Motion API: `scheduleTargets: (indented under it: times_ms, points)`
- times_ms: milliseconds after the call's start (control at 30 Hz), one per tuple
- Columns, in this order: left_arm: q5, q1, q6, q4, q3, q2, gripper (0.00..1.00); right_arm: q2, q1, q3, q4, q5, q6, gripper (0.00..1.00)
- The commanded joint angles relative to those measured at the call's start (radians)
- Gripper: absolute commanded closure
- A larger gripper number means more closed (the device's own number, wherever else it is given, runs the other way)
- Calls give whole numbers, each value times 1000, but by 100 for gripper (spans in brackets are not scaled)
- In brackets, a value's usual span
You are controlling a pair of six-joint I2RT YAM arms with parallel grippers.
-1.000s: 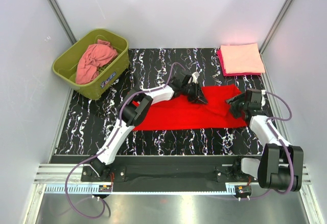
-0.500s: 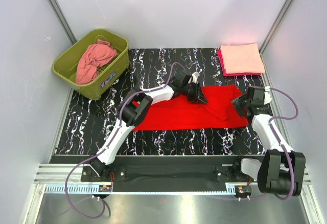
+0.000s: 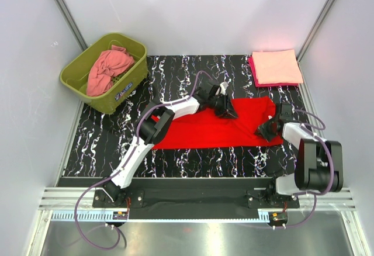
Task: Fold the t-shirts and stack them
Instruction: Fold the tshirt
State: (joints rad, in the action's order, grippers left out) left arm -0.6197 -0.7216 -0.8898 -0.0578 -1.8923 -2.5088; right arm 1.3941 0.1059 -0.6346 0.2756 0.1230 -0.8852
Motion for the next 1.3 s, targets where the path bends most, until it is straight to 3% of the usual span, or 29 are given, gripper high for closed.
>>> scheduleTargets:
  times_ms: [0, 100, 333, 400, 500, 667, 867, 1100, 1267]
  points:
    - [89, 8, 34, -106, -25, 22, 66, 54, 2, -8, 17, -60, 26, 87]
    - [104, 14, 32, -129, -30, 30, 65, 45, 2, -37, 40, -109, 54, 87]
    - [32, 31, 66, -152, -36, 151, 55, -49, -5, -207, 160, -36, 100, 77]
    - [43, 53, 118, -186, -25, 236, 53, -38, -9, -221, 162, -8, 74, 68]
    - [103, 91, 202, -258, 60, 359, 51, 2, -26, -257, 178, 18, 40, 59]
    - [224, 157, 267, -303, 387, 516, 51, 46, -37, -341, 218, 1, 61, 51]
    - [333, 163, 273, -310, 584, 597, 51, 131, -37, -386, 269, -13, 92, 50]
    - [553, 163, 236, -347, 780, 706, 49, 232, -54, -309, 140, -26, 84, 51]
    - [649, 163, 163, -355, 904, 804, 48, 339, -100, -353, 106, -42, 138, 50]
